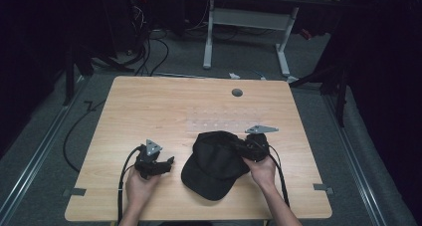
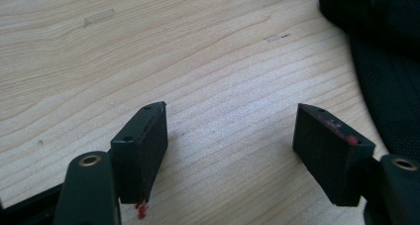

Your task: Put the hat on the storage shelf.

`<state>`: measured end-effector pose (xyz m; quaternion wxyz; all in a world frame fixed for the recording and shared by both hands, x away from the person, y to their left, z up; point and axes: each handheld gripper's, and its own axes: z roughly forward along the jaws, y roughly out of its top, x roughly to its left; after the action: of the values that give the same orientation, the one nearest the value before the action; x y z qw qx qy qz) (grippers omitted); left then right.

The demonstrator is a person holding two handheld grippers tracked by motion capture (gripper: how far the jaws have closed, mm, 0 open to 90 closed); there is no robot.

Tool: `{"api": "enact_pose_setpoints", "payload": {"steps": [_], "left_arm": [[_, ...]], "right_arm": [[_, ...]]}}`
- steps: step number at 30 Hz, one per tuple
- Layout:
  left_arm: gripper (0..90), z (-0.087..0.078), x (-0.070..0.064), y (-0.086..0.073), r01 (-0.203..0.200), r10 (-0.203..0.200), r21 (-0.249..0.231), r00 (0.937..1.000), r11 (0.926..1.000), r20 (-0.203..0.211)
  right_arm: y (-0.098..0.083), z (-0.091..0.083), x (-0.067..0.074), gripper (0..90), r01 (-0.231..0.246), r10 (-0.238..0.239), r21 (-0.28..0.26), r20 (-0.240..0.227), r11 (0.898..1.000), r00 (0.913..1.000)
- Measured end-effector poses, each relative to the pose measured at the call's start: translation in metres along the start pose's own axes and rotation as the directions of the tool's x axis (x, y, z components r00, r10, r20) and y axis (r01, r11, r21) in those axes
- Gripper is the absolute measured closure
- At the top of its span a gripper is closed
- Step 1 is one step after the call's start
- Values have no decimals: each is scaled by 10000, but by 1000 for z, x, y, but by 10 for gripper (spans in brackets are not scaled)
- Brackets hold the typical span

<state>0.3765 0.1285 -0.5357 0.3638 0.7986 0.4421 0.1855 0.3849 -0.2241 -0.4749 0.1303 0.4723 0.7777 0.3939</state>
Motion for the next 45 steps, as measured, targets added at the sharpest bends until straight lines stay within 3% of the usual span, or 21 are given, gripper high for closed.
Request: {"api": "enact_pose_setpoints", "payload": {"steps": [7, 21, 29, 39, 45], "left_arm": [[299, 0, 0, 0, -15, 15, 7, 10000, 10000, -17], [299, 0, -1, 0, -53, 53, 31, 10000, 10000, -44], [301, 0, -1, 0, -48, 48, 33, 10000, 10000, -38], [295, 0, -1, 0, -55, 55, 47, 9999, 10000, -91], [244, 1, -1, 1, -203, 201, 116, 9997, 9997, 170]], "right_arm": [[0, -2, -2, 819, -51, 54, 118, -280, 9999, 9996], [-1, -7, -1, 835, 120, -146, -332, -816, 9994, 9966], [1, -22, -3, 839, 240, -329, -793, -1127, 9966, 9931], [3, -36, -5, 840, 289, -414, -1073, -1168, 9938, 9923], [9, -53, -2, 840, 561, -738, -1495, -1157, 9872, 9905]]}}
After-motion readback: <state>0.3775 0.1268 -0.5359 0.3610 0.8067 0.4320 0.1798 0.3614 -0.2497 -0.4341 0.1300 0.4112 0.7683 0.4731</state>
